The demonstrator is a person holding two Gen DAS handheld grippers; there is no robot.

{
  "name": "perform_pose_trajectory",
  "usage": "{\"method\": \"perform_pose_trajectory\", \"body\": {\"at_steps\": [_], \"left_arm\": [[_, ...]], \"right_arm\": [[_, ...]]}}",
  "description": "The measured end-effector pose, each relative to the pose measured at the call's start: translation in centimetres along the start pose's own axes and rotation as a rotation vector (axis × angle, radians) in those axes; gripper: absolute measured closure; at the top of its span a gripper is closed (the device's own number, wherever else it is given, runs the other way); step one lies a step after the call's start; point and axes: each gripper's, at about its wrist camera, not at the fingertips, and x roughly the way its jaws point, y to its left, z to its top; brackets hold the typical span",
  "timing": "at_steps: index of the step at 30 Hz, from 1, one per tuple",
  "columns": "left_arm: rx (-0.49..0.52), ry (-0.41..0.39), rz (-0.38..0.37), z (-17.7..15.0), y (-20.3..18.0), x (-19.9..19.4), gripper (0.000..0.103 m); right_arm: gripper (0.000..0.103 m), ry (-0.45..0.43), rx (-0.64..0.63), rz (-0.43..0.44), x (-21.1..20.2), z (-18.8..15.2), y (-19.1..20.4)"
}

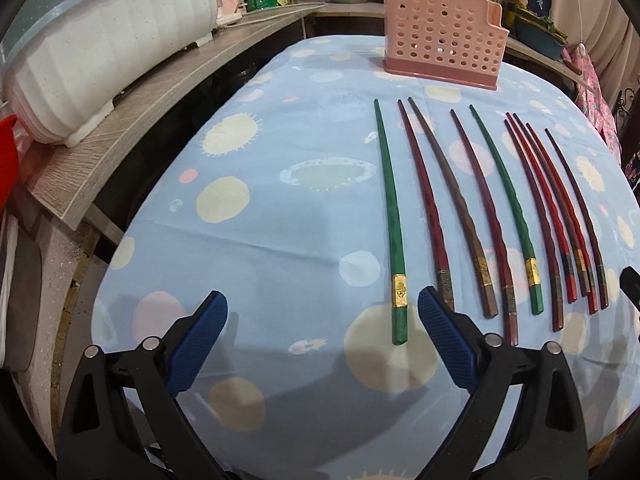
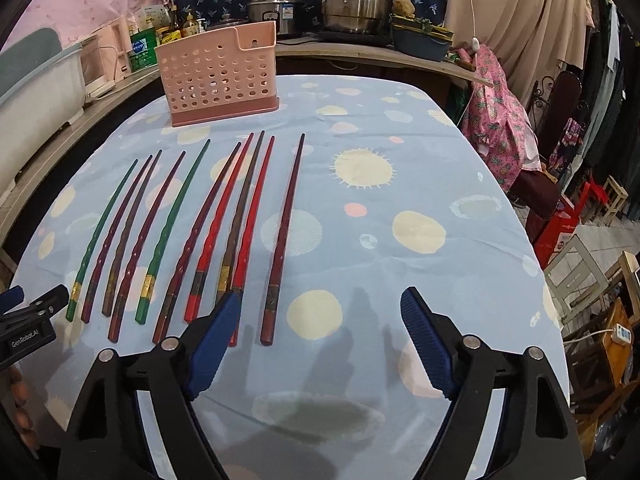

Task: Organize utensils
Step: 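Grasp a green chopstick with the left tool while the right tool grasps a dark red chopstick, then lift both held chopsticks and carry them over the pink basket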

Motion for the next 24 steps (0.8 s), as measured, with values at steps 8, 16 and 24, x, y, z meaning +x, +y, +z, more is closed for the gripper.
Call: {"method": "perform_pose_trajectory", "body": {"at_steps": [8,16,24], "left_arm": [[-0.019,0.057,-0.06,0.0,0.0,1.4,0.031],[-0.002,0.054,-0.096,0.1,-0.5,1.0,0.057],[-0.018,0.072,-0.155,1.1,0.1,1.0,0.095]], "right_arm": [[0.06,0.065,-0.007,0.042,2.7,0.1,0.9],[0.079,0.061,-0.006,0.059,2.7,-0.2,0.5],[0.096,0.084,0.017,0.106,2.1,-0.1,-0.5]]}}
